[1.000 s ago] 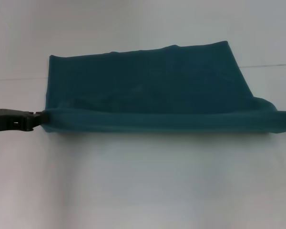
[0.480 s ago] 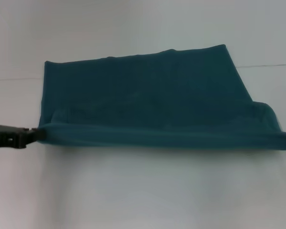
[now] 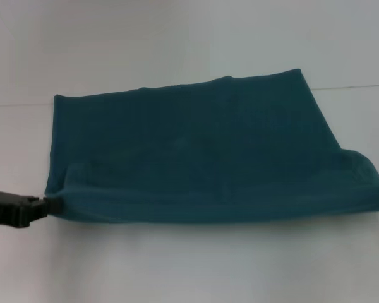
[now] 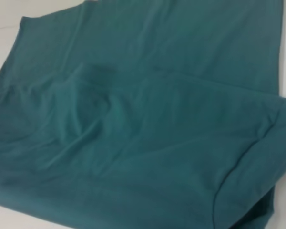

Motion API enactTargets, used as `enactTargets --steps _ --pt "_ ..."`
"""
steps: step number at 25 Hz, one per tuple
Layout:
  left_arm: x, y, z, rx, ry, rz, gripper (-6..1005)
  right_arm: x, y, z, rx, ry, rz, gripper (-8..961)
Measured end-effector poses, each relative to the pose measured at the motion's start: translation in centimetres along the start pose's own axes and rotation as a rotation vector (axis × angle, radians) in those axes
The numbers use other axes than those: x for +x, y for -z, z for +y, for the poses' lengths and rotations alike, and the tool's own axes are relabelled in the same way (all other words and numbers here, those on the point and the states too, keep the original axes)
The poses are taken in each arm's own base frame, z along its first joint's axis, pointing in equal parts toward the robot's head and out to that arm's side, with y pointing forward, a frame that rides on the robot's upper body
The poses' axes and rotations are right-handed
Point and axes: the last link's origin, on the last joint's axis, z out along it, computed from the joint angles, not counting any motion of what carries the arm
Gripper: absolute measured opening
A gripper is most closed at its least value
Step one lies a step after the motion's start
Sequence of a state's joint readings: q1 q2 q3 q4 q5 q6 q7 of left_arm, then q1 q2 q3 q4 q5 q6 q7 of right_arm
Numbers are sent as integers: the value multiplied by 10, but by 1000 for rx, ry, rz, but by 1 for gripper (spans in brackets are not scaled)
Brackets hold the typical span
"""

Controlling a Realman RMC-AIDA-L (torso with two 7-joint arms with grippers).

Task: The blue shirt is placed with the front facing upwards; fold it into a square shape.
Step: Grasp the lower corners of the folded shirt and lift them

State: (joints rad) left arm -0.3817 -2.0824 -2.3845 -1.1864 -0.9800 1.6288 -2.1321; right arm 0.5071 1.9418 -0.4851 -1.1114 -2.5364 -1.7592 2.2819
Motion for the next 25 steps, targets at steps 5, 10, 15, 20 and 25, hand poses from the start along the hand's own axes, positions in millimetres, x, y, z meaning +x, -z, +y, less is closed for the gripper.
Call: enactTargets --steps 5,10,15,20,25 --pt "-7 3 5 -40 11 -20 6 11 8 2 -27 -16 13 31" --pt "-11 7 11 -76 13 -32 7 21 15 -1 -45 -46 8 31" --pt "-13 13 14 -101 22 -29 7 25 18 0 -67 -57 7 32" --pt "-13 22 13 -102 41 -2 7 30 19 3 -92 -60 22 31" --pt "-14 20 11 -101 46 -3 7 37 21 5 -118 -72 40 31"
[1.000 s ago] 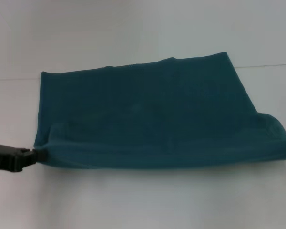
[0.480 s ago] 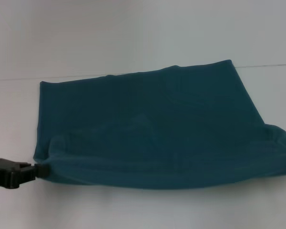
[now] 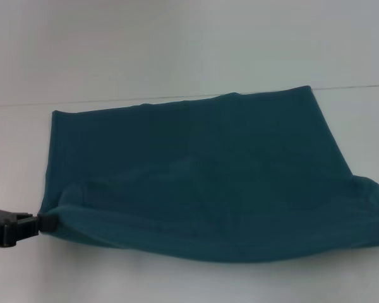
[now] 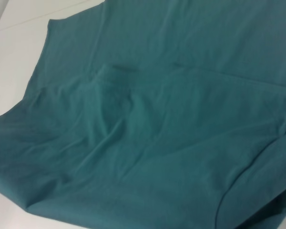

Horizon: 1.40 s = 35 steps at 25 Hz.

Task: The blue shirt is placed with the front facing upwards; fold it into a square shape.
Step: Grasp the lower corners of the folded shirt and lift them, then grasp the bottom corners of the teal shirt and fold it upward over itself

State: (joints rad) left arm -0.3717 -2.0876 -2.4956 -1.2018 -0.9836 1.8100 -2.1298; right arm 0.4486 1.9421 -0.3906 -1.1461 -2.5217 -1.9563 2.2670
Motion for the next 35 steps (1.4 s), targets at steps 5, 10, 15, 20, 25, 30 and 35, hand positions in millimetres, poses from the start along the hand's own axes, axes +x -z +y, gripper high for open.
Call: enactTargets --steps 5,10,15,20,25,30,35 --pt "0 0 0 -2 0 -3 7 8 6 0 4 -16 1 29" --pt "-2 3 -1 3 12 0 7 13 10 0 -22 -30 -34 27" --pt "-3 4 -2 4 18 0 7 18 7 1 -32 -40 -26 27" --pt "-8 8 -2 9 31 0 7 24 9 -2 -26 -58 -24 31" --pt "-14 14 -2 9 53 10 7 29 8 -2 -27 -68 -14 35" --pt "-17 20 -2 15 66 24 8 32 7 -2 -30 -79 -7 38" --pt "-9 15 -4 8 51 27 8 14 6 6 -85 -47 -72 42"
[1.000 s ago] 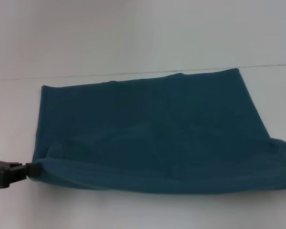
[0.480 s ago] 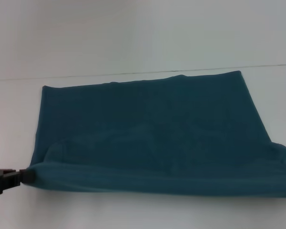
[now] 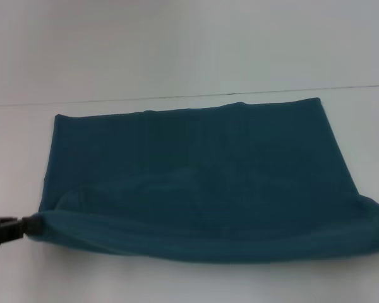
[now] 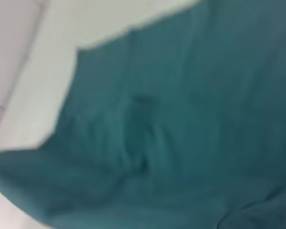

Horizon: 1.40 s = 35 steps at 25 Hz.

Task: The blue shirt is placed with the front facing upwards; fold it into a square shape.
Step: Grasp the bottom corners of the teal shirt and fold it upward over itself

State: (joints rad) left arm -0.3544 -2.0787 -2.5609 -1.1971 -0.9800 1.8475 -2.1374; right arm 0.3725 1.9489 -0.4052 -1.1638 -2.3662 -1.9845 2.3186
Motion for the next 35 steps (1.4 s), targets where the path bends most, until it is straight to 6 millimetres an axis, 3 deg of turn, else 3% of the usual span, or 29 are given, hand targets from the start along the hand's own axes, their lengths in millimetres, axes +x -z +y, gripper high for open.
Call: enactTargets --steps 7,14,20,28,35 --pt "34 -19 -13 0 -17 21 8 -48 -10 5 -38 18 -126 47" --pt "83 -43 -38 90 -18 75 8 -98 -24 -10 34 -14 -260 52" --pt "109 -63 -52 198 -27 114 8 -131 -39 -14 78 -16 -330 56" --pt "130 -78 -57 283 -64 156 8 -159 -57 -6 126 13 -373 62" --pt "139 -89 -64 368 -108 164 8 -170 -70 -11 170 -9 -411 67"
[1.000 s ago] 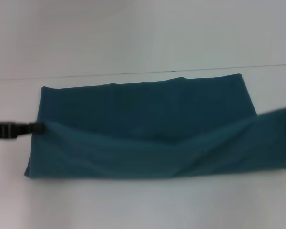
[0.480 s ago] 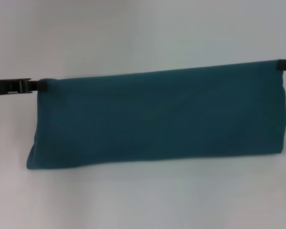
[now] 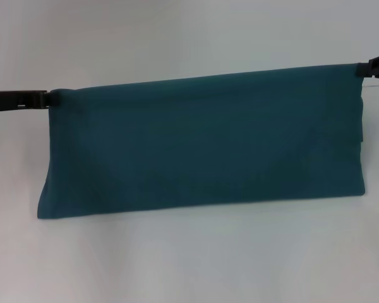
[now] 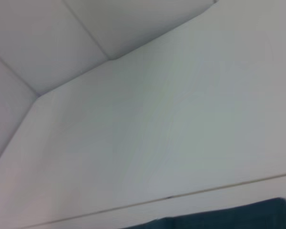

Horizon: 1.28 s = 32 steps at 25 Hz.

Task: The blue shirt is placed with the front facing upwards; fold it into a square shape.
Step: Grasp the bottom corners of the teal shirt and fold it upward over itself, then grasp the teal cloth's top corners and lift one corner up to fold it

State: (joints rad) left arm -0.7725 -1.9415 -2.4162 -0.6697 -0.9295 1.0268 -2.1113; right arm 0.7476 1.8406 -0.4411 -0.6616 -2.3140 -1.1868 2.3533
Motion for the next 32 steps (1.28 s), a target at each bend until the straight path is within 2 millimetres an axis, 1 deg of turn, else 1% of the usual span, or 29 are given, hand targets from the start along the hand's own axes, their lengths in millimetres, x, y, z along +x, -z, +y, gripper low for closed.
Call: enactTargets --steps 7,12,17,20,22,24,26,27,29,32 --pt "4 -16 -1 60 -42 26 9 -6 -16 3 36 17 -38 72" --pt "2 -28 2 105 -93 48 9 -7 -35 5 90 54 -63 75" --pt "-3 -49 17 209 -232 104 9 -9 -63 11 183 97 -147 79" --pt "-7 -60 27 282 -277 123 9 -2 -77 21 197 131 -147 81" --pt "-8 -65 31 309 -306 124 9 4 -85 27 208 175 -142 83" --pt "-9 -66 32 318 -314 123 9 5 -87 29 223 206 -143 84" --pt "-10 -63 30 318 -283 130 197 6 -87 27 241 222 -144 231" --pt "-12 -61 28 318 -262 133 232 7 -86 25 247 227 -145 304" --pt "-16 -56 24 303 -208 134 302 11 -83 21 259 256 -149 403" --pt "-28 -37 14 236 -63 122 406 22 -75 15 249 280 -152 552"
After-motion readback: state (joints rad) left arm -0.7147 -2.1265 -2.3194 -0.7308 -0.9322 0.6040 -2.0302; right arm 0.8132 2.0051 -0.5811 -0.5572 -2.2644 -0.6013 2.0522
